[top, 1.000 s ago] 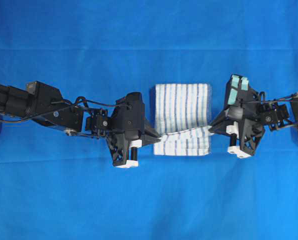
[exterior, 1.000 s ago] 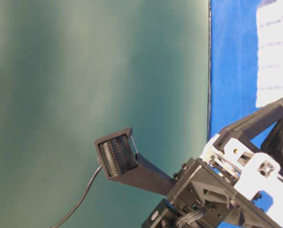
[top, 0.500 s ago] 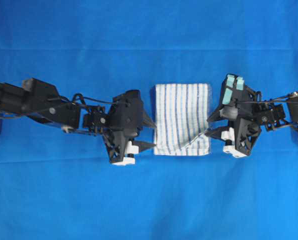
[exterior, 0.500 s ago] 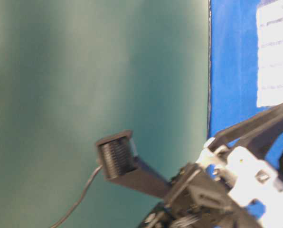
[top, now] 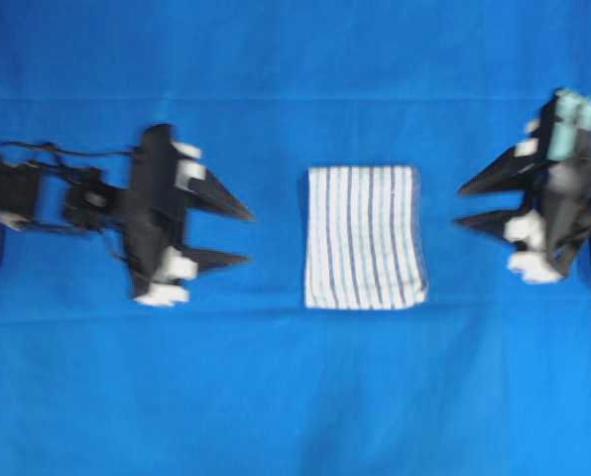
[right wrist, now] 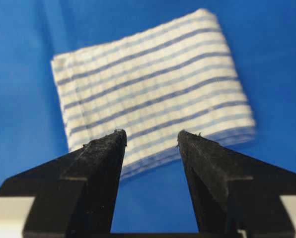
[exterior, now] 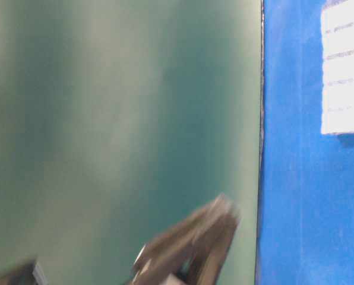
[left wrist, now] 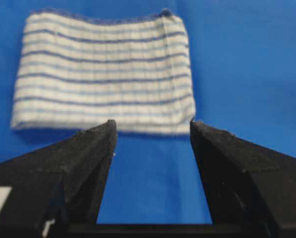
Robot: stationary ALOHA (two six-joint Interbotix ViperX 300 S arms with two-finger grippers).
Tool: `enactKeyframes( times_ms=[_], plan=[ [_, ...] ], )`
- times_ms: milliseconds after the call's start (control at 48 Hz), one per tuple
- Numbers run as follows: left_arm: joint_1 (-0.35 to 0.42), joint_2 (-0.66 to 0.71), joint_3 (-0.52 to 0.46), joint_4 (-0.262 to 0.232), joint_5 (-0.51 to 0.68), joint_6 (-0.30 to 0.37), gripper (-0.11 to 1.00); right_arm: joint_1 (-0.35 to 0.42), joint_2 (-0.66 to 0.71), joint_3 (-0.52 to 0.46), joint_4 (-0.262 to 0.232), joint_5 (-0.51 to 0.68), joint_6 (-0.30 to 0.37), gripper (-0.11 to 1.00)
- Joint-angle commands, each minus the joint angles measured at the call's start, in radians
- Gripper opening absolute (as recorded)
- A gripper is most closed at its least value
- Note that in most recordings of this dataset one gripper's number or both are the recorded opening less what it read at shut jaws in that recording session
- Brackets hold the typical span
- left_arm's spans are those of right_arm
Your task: Fold the blue towel.
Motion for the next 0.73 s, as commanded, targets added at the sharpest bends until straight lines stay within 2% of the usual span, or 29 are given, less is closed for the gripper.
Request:
enactKeyframes(
  times_ms=[0,104,292,479,604,708],
  plan=[
    [0.012,-0.095,0.038,0.003,-0.015,0.011,0.54,0.003,-0.087,-0.003,-0.015,0.029,-0.003,0.53],
    [0.025,-0.195,0.114,0.002,-0.043,0.026,0.54,0.003,-0.183,0.009,-0.040,0.074,-0.008,0.53],
    [0.031,-0.402,0.225,0.003,-0.060,0.046,0.54,0.003,-0.296,0.061,-0.091,0.086,-0.011,0.53],
    [0.040,-0.595,0.333,0.002,-0.049,0.072,0.54,0.003,-0.371,0.124,-0.110,0.060,-0.011,0.53],
    [0.049,-0.686,0.396,0.002,-0.046,0.075,0.54,0.003,-0.403,0.161,-0.137,0.021,-0.011,0.53],
    [0.055,-0.759,0.442,0.002,-0.043,0.075,0.54,0.000,-0.419,0.186,-0.140,-0.003,-0.008,0.53]
  ],
)
